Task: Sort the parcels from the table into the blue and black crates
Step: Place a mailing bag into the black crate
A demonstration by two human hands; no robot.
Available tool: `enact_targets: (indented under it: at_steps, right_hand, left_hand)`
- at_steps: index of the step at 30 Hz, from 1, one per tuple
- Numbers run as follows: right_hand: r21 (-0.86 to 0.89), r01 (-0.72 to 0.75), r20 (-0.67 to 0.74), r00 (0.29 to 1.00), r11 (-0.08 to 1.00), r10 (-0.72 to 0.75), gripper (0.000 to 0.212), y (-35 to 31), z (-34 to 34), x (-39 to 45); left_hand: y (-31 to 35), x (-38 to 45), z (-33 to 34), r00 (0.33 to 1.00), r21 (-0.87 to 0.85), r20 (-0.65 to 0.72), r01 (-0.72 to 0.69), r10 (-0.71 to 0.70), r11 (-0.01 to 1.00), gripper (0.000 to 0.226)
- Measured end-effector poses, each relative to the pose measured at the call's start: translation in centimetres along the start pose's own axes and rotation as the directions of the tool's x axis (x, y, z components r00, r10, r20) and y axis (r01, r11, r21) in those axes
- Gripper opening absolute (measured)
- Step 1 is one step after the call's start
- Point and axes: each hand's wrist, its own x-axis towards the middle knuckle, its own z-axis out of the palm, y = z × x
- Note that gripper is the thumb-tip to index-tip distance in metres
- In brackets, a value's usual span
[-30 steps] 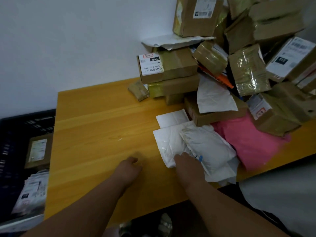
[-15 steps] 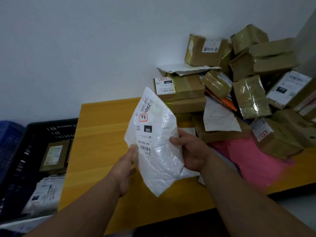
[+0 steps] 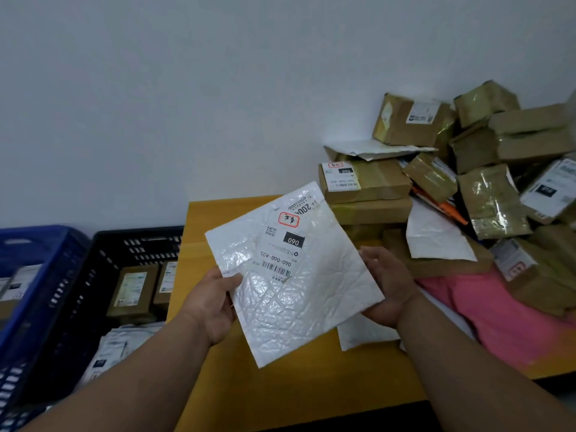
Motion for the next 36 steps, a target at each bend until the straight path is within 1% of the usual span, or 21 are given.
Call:
enact_targets:
  at_steps: [5,11,15,18,19,20,21,22,23,25,26,27,28,29,30,31,32,33,34,35,36]
  right_hand:
    - [-0.166,0.002,-0.123,0.992,0.986,-0.023,0.038,1.1,2.3,0.7]
    - [-0.317,-0.033,-0.191,0.981,0.948,-0.03,0.035,3.2,4.0,1.7]
    - [-0.36,-0.066,-0.17,0.985,0.931,0.004,0.031,4.5,5.1,2.6]
    - [-0.498,-0.049,-0.202,0.978,0.866,-0.061,0.029,5.1,6.1,3.7]
    - [-0.591,-0.033,-0.21,0.971,0.806,-0.114,0.028,5.1,6.6,4.1]
    - [-0.707,-0.017,-0.196,0.965,0.707,-0.173,0.026,4.8,7.2,4.5]
    - [-0.823,-0.003,-0.155,0.963,0.568,-0.22,0.023,4.4,7.9,4.9]
    - [-0.913,0.012,-0.092,0.968,0.407,-0.235,0.023,3.8,8.7,5.3]
    - [-0.971,0.028,-0.025,0.976,0.238,-0.217,0.024,3.2,9.7,5.9]
    - [-0.992,0.046,0.06,0.992,-0.121,-0.115,0.027,2.1,12.0,7.2]
    - [-0.951,0.053,0.078,0.994,-0.304,-0.07,0.028,1.8,13.2,7.8]
    - [-0.879,0.067,0.098,0.994,-0.472,-0.042,0.029,1.6,14.3,8.2]
    - [-0.797,0.087,0.124,0.992,-0.598,-0.02,0.029,1.6,15.3,8.6]
    - [-0.732,0.115,0.155,0.988,-0.672,-0.001,0.029,1.7,16.0,9.1]
    - [-0.696,0.145,0.193,0.981,-0.703,0.012,0.028,1.8,16.6,9.6]
    - [-0.687,0.177,0.242,0.97,-0.704,0.007,0.026,2.1,17.1,10.0]
    - [-0.705,0.2,0.304,0.952,-0.68,-0.035,0.024,2.2,17.2,10.3]
    - [-0.741,0.208,0.37,0.92,-0.638,-0.13,0.026,2.3,17.1,10.8]
    - [-0.788,0.197,0.415,0.869,-0.583,-0.268,0.031,2.3,16.7,11.3]
    - [-0.846,0.173,0.416,0.806,-0.505,-0.42,0.041,2.3,16.1,11.7]
    - [-0.909,0.149,0.359,0.752,-0.388,-0.552,0.051,2.2,15.5,12.2]
  left_hand:
    - [1.7,0.0,-2.0,1.0,0.01,0.014,-0.009,0.009,1.0,0.033]
    - [3.4,0.4,-4.5,0.997,0.033,0.072,-0.01,0.008,0.999,0.034]
    - [4.3,1.0,-6.5,0.998,0.032,0.058,0.011,-0.013,0.999,0.034]
    - [4.7,1.2,-7.3,0.999,0.129,-0.002,-0.041,0.042,0.991,0.037]
    - [4.8,1.4,-7.6,0.994,0.195,-0.053,-0.086,0.098,0.977,0.049]
    - [4.9,1.6,-7.8,0.978,0.296,-0.115,-0.133,0.174,0.946,0.067]
    - [5.3,1.6,-7.9,0.945,0.44,-0.165,-0.184,0.281,0.879,0.086]
    - [5.6,1.7,-8.0,0.898,0.595,-0.168,-0.236,0.406,0.768,0.099]
    - [5.9,1.8,-7.9,0.846,0.726,-0.116,-0.285,0.521,0.626,0.108]
    - [6.5,1.5,-7.4,0.735,0.887,0.088,-0.365,0.672,0.283,0.115]
    - [6.9,1.3,-6.9,0.688,0.913,0.218,-0.394,0.692,0.105,0.116]
    - [7.2,1.2,-6.2,0.672,0.912,0.339,-0.406,0.659,-0.054,0.112]
    - [7.5,1.1,-5.5,0.69,0.896,0.429,-0.407,0.583,-0.179,0.103]
    - [7.7,1.1,-4.8,0.73,0.878,0.479,-0.399,0.487,-0.266,0.088]
    - [7.9,1.3,-4.2,0.778,0.869,0.488,-0.389,0.395,-0.306,0.069]
    - [8.1,1.4,-3.7,0.817,0.879,0.466,-0.383,0.339,-0.285,0.044]
    - [8.3,1.6,-3.6,0.835,0.904,0.427,-0.383,0.347,-0.191,0.02]
    - [8.4,1.8,-3.8,0.85,0.925,0.363,-0.379,0.382,-0.034,0.01]
    - [8.4,2.0,-4.2,0.866,0.919,0.276,-0.365,0.417,0.149,0.016]
    - [8.6,2.1,-5.0,0.884,0.868,0.172,-0.345,0.436,0.357,0.018]
    - [8.7,2.0,-5.9,0.903,0.77,0.059,-0.312,0.425,0.556,0.018]
